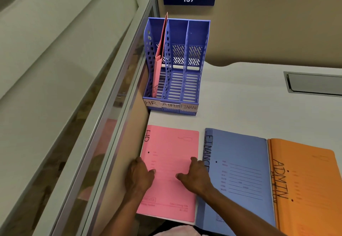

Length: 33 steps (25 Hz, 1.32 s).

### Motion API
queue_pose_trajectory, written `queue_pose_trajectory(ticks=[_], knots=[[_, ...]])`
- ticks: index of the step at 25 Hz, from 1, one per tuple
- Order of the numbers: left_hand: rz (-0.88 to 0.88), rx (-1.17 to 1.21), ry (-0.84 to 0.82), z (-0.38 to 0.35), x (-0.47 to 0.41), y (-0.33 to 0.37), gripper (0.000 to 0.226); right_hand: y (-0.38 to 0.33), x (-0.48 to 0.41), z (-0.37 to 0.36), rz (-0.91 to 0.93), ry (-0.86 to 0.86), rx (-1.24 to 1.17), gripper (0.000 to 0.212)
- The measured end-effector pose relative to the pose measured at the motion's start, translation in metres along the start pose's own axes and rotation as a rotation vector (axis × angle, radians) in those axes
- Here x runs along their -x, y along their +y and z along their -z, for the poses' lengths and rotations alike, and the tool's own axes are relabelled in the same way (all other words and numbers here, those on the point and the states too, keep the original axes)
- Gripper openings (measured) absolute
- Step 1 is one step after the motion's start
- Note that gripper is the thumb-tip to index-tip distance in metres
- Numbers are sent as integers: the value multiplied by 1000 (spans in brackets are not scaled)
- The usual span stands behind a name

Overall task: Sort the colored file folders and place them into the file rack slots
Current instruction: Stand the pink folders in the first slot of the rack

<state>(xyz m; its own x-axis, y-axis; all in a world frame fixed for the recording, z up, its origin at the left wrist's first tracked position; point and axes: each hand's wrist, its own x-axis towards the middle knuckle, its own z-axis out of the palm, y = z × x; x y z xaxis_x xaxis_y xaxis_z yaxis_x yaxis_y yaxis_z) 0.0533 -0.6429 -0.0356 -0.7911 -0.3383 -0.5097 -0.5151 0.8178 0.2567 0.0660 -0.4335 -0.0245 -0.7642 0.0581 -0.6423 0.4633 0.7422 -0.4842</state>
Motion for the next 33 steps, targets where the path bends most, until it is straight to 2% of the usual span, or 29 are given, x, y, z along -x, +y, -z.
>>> queue_pose_trajectory(ticks=[4,8,12,16,21,24,28,33], knots=[[22,33,24,2,-2,0,57,-2,8,-13,-26,-24,-80,81],[18,5,74,12,10,4,54,0,11,-19,-47,57,-183,79],[-190,93,272,20,48,17,45,0,10,-12,-51,67,-321,79],[-348,184,366,23,92,40,52,4,5,-7,-84,62,-424,73],[-574,158,541,25,132,57,49,12,-3,2,-166,29,-805,73],[-688,109,646,28,143,52,43,10,-14,17,-141,33,-1029,62],[-808,80,708,31,153,48,46,10,-25,39,-96,-57,-1267,51],[-874,70,722,39,155,53,42,11,-30,48,-93,-108,-1341,51]])
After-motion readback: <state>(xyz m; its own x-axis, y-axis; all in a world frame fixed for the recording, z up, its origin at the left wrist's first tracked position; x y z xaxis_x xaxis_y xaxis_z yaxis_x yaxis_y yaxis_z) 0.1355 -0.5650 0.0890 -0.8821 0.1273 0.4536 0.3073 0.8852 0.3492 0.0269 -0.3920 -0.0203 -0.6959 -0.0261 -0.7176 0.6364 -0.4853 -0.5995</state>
